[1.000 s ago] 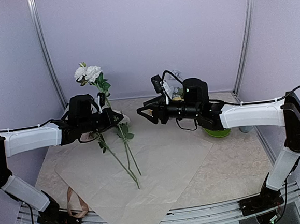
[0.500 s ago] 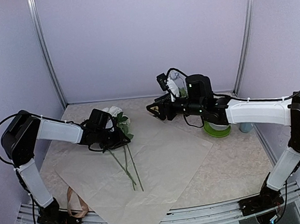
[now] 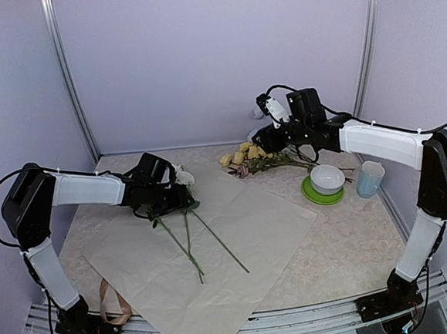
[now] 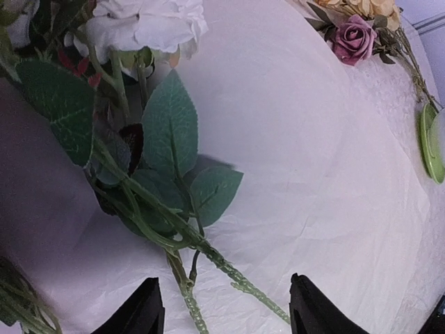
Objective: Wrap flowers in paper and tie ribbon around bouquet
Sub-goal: Place the fake flower on the flattened wrapping paper, then pick up the fake flower from the corner of the board.
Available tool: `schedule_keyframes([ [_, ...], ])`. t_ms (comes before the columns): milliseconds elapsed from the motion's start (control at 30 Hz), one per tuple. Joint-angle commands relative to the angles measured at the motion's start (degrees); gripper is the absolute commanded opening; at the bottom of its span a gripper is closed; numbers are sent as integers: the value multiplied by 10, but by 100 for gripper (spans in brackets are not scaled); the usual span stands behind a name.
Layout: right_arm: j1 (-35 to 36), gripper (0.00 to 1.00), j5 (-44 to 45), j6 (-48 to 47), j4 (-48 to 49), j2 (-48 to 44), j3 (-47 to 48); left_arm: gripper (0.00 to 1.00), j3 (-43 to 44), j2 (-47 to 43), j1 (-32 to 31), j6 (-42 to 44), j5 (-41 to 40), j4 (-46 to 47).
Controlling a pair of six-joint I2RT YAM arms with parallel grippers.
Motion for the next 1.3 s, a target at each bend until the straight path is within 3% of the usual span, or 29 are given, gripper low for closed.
schedule_keyframes([
  [0, -77, 65, 58, -60, -157, 87, 103, 65, 33, -34, -18, 43, -74, -64],
  [100, -115, 71, 97, -80, -235, 164, 172, 80, 36, -64, -30, 55, -92, -65],
  [167, -140, 74, 87, -90, -277, 216, 222, 98, 31, -86, -36, 65, -99, -55],
  [200, -150, 75, 83, -95, -299, 253, 251, 99, 28, -96, -39, 69, -103, -48],
  [267, -168, 69, 83, -104, -335, 305, 309, 99, 25, -110, -40, 77, -115, -48],
  [367, -187, 51, 86, -118, -363, 361, 379, 99, 25, -120, -42, 88, -132, -59],
  [567, -207, 46, 60, -133, -376, 416, 422, 99, 22, -112, -42, 96, -134, -67],
  [833, -207, 14, 40, -150, -371, 434, 418, 99, 32, -89, -43, 104, -125, -67],
  [900, -207, 13, 42, -160, -365, 428, 417, 99, 34, -89, -42, 108, -126, -67],
  [1000, -207, 19, 39, -174, -358, 424, 419, 99, 32, -88, -42, 110, -130, -66],
  [1267, -207, 18, 8, -170, -350, 454, 433, 99, 26, -89, -42, 109, -131, -67],
])
